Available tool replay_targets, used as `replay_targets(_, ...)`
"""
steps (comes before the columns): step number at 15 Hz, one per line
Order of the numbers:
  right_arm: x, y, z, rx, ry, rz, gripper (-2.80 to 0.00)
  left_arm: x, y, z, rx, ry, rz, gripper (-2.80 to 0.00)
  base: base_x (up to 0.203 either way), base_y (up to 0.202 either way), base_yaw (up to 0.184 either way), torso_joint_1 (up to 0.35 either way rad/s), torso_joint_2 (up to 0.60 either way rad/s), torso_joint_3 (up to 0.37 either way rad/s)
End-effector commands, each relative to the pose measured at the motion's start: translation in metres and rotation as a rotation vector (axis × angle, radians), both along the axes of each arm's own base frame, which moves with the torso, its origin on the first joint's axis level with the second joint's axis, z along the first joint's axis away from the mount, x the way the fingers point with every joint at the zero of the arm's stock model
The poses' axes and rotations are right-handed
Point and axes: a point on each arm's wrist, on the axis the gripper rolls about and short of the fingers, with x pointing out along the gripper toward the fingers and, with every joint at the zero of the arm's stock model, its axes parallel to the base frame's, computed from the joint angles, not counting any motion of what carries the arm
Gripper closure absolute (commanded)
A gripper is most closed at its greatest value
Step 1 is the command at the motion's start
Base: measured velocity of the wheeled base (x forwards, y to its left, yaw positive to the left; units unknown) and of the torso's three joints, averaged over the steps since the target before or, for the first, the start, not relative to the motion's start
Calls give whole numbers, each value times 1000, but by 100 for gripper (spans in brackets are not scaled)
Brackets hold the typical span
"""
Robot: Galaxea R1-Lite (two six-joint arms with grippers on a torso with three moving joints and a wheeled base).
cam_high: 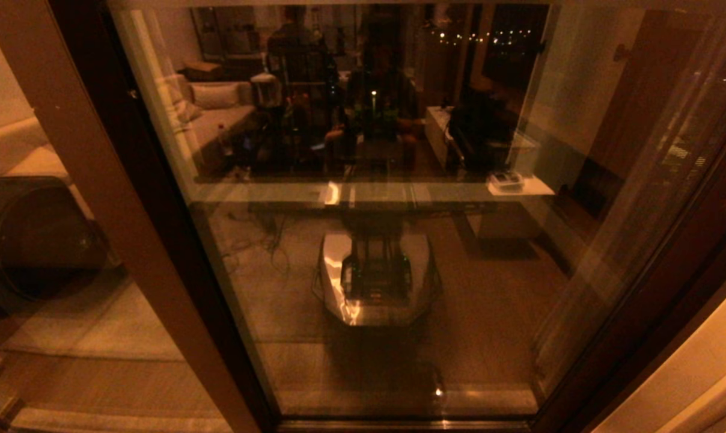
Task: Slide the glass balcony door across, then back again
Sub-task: Open the slid door
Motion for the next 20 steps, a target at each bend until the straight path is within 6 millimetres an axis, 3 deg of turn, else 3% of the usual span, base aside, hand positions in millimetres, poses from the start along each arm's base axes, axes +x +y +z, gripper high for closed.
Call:
replay_targets(1, -11, 0, 27, -1, 32, -3, 0, 0, 0, 0, 0, 0, 0, 0, 0, 0, 0, 0, 0, 0)
replay_targets(4, 2, 0, 66, -3, 127, -6, 0, 0, 0, 0, 0, 0, 0, 0, 0, 0, 0, 0, 0, 0)
replay_targets(9, 26, -1, 191, -4, 97, -49, 0, 0, 0, 0, 0, 0, 0, 0, 0, 0, 0, 0, 0, 0)
replay_targets(11, 51, -2, 224, -1, 203, -108, 0, 0, 0, 0, 0, 0, 0, 0, 0, 0, 0, 0, 0, 0)
replay_targets(16, 142, -20, 241, 2, 482, -357, 0, 0, 0, 0, 0, 0, 0, 0, 0, 0, 0, 0, 0, 0)
replay_targets(20, 185, -65, 233, 38, 615, -600, 0, 0, 0, 0, 0, 0, 0, 0, 0, 0, 0, 0, 0, 0)
